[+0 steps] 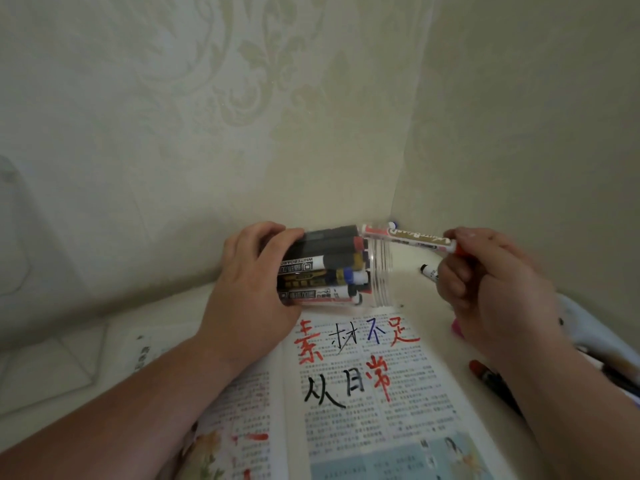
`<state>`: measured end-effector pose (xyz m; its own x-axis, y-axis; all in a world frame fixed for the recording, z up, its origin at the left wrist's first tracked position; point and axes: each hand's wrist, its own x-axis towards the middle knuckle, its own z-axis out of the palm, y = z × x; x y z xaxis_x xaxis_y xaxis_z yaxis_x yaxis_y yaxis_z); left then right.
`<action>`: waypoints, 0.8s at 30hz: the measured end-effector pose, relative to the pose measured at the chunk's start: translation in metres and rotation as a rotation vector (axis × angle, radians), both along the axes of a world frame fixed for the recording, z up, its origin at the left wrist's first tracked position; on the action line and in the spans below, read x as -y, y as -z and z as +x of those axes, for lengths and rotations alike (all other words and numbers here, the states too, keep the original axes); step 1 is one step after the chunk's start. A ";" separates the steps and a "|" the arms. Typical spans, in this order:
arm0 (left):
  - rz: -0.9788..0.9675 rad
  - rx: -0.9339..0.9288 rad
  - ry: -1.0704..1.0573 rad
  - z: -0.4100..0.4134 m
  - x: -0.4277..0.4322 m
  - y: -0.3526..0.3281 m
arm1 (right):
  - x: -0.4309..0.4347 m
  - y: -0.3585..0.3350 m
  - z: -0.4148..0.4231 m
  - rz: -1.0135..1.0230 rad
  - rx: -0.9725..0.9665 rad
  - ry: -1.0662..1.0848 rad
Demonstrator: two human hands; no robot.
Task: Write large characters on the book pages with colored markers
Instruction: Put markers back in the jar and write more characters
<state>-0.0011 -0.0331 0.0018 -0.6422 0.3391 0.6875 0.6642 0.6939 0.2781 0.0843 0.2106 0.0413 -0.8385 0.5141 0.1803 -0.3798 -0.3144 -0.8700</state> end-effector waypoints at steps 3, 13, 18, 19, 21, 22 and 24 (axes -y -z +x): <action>0.001 -0.009 0.017 0.001 0.000 0.000 | 0.004 0.003 -0.001 0.007 -0.049 -0.038; -0.060 -0.032 0.089 0.007 -0.002 0.001 | 0.016 0.002 0.005 0.245 0.106 -0.255; -0.050 -0.019 0.067 0.009 -0.004 -0.002 | 0.027 0.004 0.002 0.087 0.001 -0.105; -0.052 -0.018 0.064 0.009 -0.004 -0.002 | 0.029 0.004 0.003 0.120 -0.006 -0.031; -0.056 -0.026 0.056 0.010 -0.004 -0.002 | 0.033 0.004 0.004 0.196 0.012 0.105; -0.054 -0.036 0.053 0.010 -0.004 -0.002 | 0.035 0.004 0.005 0.221 0.022 0.164; -0.052 -0.057 0.051 0.010 -0.007 -0.002 | 0.041 0.004 0.007 0.263 0.025 0.263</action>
<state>0.0087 -0.0263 0.0034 -0.5839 0.4061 0.7030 0.7125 0.6715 0.2038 0.0910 0.1698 0.0368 -0.6897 0.6514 0.3163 -0.3957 0.0267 -0.9180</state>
